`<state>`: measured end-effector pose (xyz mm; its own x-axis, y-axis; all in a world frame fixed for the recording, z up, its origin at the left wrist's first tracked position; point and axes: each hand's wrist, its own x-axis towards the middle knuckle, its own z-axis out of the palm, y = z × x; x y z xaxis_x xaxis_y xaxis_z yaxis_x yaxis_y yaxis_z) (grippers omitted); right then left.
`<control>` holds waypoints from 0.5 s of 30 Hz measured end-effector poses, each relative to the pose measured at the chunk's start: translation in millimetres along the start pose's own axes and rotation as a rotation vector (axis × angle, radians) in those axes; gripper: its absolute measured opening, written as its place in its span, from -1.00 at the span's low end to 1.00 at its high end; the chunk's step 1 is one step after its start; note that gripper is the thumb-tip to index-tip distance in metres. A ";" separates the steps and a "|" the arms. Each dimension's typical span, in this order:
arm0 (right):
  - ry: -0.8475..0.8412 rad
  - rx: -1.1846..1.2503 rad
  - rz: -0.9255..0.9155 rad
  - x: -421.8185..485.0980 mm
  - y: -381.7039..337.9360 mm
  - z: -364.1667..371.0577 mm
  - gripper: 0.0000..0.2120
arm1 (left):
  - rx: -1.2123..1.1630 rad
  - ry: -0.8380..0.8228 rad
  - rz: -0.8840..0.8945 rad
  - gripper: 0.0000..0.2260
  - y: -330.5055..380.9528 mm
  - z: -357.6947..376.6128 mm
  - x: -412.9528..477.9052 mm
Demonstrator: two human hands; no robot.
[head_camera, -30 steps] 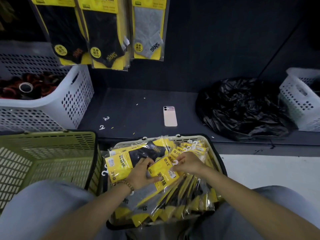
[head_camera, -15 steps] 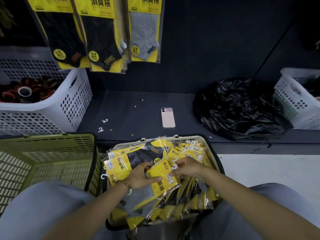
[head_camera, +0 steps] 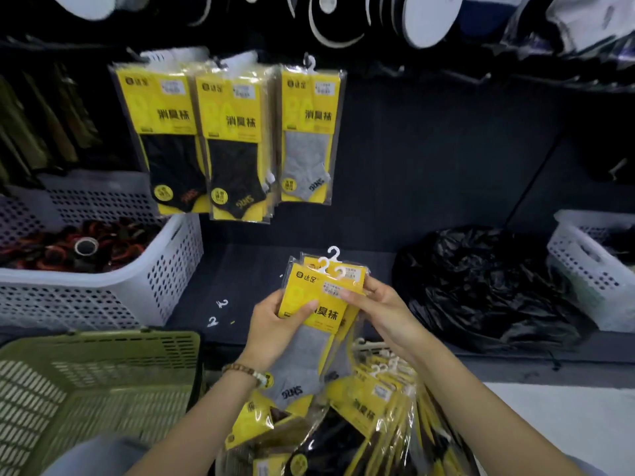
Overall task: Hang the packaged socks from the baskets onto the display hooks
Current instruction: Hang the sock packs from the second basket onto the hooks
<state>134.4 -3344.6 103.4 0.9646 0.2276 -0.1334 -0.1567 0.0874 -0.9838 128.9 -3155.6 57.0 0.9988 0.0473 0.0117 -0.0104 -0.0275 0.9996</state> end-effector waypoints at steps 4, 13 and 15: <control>0.066 0.037 -0.085 18.4 -25.6 10.1 -0.56 | -0.030 0.107 0.070 -0.70 35.7 -12.0 20.8; 0.178 0.098 -0.261 58.2 -79.8 28.8 -0.78 | -0.064 0.260 0.220 -0.70 102.3 -52.6 55.6; 0.224 0.108 -0.309 69.3 -95.8 30.0 -0.84 | -0.113 0.350 0.253 -0.71 118.7 -65.9 64.0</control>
<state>210.0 -3308.2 192.0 0.9903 -0.0421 0.1326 0.1387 0.2232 -0.9649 188.5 -3090.1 178.2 0.8881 0.3886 0.2453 -0.2771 0.0271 0.9605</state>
